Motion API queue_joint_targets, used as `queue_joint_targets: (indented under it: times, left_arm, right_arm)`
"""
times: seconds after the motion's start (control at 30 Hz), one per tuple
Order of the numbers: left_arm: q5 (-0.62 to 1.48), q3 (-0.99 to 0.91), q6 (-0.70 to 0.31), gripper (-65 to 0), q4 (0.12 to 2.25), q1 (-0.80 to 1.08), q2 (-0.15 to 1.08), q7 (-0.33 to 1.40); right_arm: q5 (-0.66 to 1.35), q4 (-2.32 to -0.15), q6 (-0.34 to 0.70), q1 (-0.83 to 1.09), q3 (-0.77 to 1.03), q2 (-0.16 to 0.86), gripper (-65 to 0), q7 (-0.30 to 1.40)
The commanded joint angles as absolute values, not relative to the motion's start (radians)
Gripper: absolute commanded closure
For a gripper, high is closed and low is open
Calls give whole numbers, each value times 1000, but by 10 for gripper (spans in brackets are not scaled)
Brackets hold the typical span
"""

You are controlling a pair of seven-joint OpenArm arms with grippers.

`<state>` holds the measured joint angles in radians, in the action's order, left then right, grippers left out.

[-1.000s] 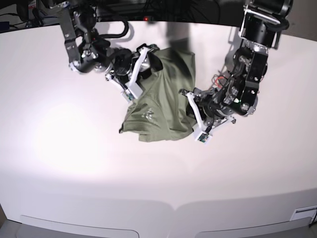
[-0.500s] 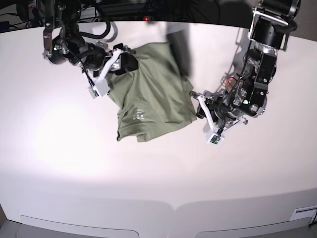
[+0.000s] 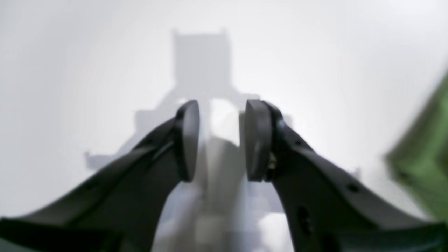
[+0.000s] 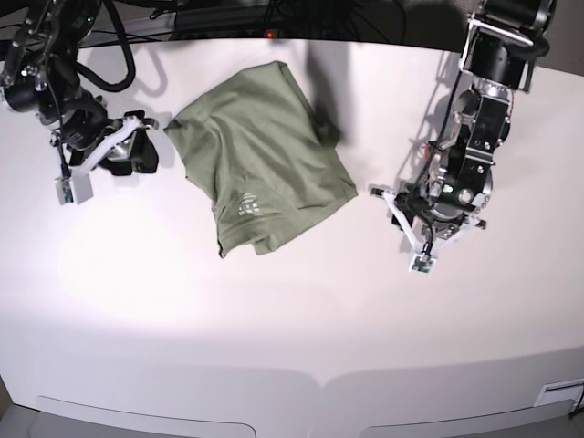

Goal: Fold the T-shirt properly
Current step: 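Pat and smooth the folded shirt with the left gripper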

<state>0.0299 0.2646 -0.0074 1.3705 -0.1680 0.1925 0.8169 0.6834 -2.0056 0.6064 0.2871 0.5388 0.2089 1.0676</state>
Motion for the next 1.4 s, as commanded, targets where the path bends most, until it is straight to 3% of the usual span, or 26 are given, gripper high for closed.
queue_joint_targets:
  times: [0.0, 0.1, 0.33, 0.53, 0.67, 0.87, 1.0, 1.13, 1.37]
  left_arm:
    - [5, 262, 10, -215, 1432, -185, 198, 800]
    - [40, 263, -17, -215, 1592, -183, 203, 897]
    - [406, 263, -167, -215, 1960, -88, 199, 1051]
    - [467, 265, -178, -215, 2006, 163, 148, 1018]
    - [554, 300, -282, -215, 2006, 269, 66, 994]
    - [368, 467, -272, -215, 2002, 278, -7, 904]
    - [164, 543, -170, -215, 1955, 277, -40, 840]
    - [70, 554, -95, -215, 1774, 232, -55, 833]
    - [14, 553, -93, -215, 1507, 146, -54, 877]
  right_arm:
    - [692, -2035, 606, 268, 562, 222, -265, 1044]
    - [691, -2043, 606, 226, 609, 221, -265, 1044]
    - [685, -2042, 607, 81, 660, 226, -265, 1058]
    - [685, -2042, 607, -14, 660, 261, -265, 1075]
    - [685, -2042, 606, -63, 660, 266, -265, 1076]
    - [686, -2042, 606, -74, 660, 266, -265, 1085]
    - [686, -2042, 606, -74, 660, 266, -265, 1085]
    - [689, -2042, 606, -75, 660, 266, -265, 1085]
    - [689, -2042, 606, -75, 660, 266, -265, 1085]
